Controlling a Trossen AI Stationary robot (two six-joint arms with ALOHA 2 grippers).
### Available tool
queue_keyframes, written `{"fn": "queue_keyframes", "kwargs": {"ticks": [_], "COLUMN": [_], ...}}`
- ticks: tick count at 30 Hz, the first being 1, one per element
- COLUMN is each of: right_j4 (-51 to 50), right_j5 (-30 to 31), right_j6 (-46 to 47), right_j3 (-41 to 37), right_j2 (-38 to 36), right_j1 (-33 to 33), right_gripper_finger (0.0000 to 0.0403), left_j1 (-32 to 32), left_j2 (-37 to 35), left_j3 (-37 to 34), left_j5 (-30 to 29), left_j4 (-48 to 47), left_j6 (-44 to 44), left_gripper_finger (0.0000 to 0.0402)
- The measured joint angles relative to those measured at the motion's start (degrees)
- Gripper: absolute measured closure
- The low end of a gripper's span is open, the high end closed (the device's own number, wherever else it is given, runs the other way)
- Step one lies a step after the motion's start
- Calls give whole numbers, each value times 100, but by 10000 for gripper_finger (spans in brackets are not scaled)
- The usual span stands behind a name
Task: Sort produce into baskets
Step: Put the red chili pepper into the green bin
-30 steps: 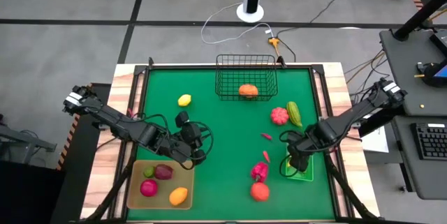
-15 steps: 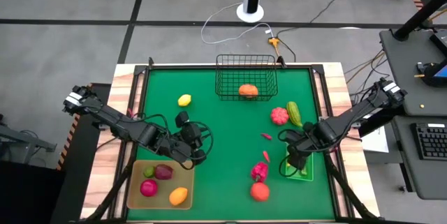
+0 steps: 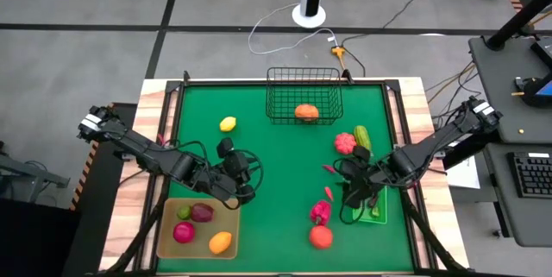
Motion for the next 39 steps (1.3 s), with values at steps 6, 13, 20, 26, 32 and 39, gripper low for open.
{"fn": "queue_keyframes", "kwargs": {"ticks": [6,13,20,26,32,39], "right_j4": [721,2179,2395,2381,2347,2284], "right_j5": [782,1590,1596,1591,1068,322], "right_j6": [-811,-1860,-1755,-1520,-1420,-1405], "right_j3": [-11,-229,-277,-297,-297,-297], "right_j2": [0,0,33,256,576,941], "right_j1": [-90,-156,-340,-566,-918,-1301], "right_gripper_finger": [197,197,197,197,197,197], "left_j1": [0,0,19,100,144,142], "left_j2": [0,119,541,714,737,737], "left_j3": [0,0,0,2,2,2], "left_j5": [-2,-7,-19,-17,-13,-9], "left_j4": [4,20,427,655,637,509], "left_j6": [-58,-112,77,360,400,432], "left_gripper_finger": [325,325,325,325,325,325]}}
